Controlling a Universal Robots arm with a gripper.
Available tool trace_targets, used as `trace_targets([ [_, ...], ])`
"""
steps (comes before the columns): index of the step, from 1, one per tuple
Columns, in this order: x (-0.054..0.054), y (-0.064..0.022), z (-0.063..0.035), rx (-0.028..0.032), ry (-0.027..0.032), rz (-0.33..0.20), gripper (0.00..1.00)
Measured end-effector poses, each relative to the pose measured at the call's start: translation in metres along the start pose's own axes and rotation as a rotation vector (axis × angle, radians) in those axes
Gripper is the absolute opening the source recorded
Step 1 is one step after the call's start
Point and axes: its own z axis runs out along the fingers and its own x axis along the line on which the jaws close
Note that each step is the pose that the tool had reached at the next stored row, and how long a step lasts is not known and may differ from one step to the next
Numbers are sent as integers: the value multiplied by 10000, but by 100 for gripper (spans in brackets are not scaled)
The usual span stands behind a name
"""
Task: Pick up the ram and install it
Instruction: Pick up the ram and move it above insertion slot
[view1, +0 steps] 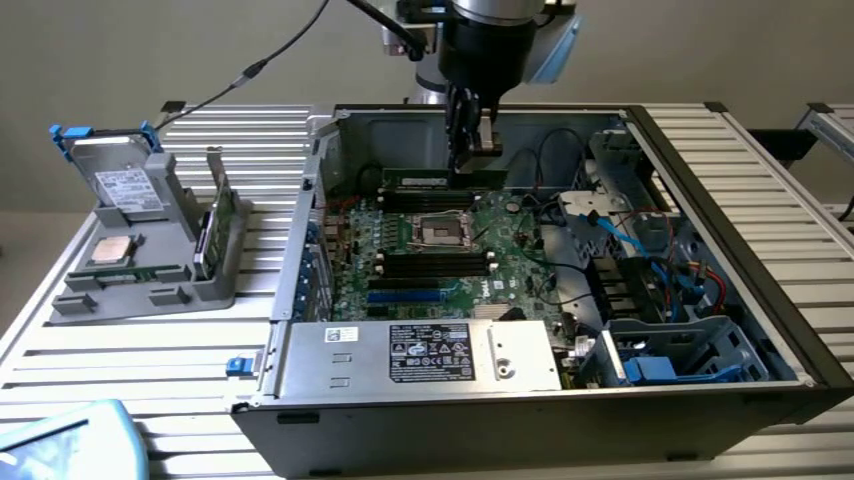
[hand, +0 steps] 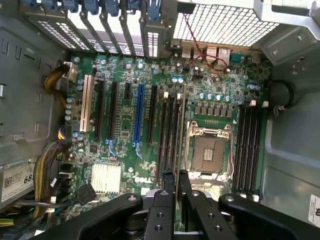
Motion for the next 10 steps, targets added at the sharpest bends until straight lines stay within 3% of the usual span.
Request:
trace_targets([
  [3,0,10,27,153,19,1,14],
  [5,0,18,50,215,26,2,14],
  [10,0,32,80,258,29,8,14],
])
